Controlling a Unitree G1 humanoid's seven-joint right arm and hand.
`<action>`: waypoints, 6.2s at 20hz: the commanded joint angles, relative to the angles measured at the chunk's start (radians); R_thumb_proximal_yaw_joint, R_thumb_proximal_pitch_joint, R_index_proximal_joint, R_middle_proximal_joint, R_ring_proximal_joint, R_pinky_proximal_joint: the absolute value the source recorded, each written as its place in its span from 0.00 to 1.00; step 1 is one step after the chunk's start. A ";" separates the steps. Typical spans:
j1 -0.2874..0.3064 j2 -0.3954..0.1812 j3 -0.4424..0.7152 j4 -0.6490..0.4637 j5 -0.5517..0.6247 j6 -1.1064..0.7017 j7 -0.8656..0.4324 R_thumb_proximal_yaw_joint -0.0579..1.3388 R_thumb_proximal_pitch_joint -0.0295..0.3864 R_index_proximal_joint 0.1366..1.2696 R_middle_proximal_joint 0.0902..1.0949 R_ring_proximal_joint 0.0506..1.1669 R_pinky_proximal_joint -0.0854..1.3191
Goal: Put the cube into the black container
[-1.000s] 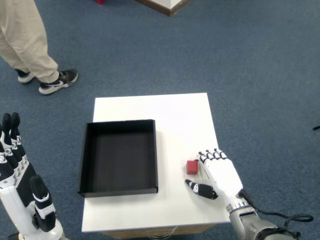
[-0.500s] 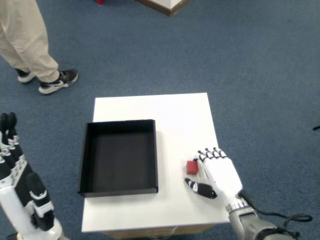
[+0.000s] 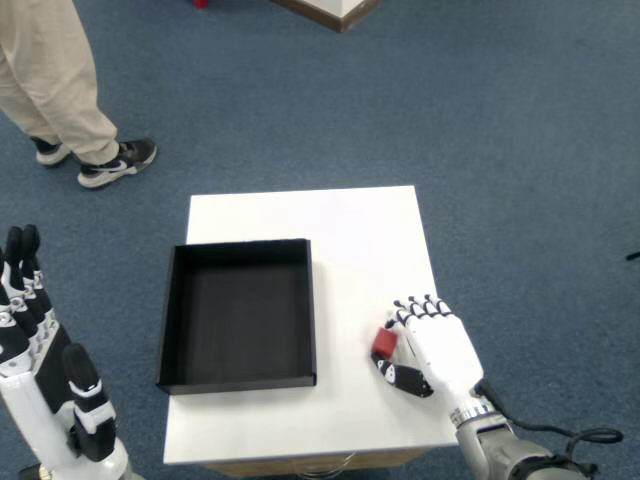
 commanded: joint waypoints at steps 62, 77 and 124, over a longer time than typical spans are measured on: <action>0.158 -0.144 -0.181 0.002 0.154 -0.013 0.035 0.56 0.04 0.33 0.19 0.17 0.16; 0.181 -0.133 -0.187 -0.001 0.153 -0.014 0.045 0.58 0.04 0.41 0.22 0.18 0.17; 0.164 -0.111 -0.167 -0.003 0.073 -0.028 -0.008 0.59 0.16 0.43 0.23 0.20 0.21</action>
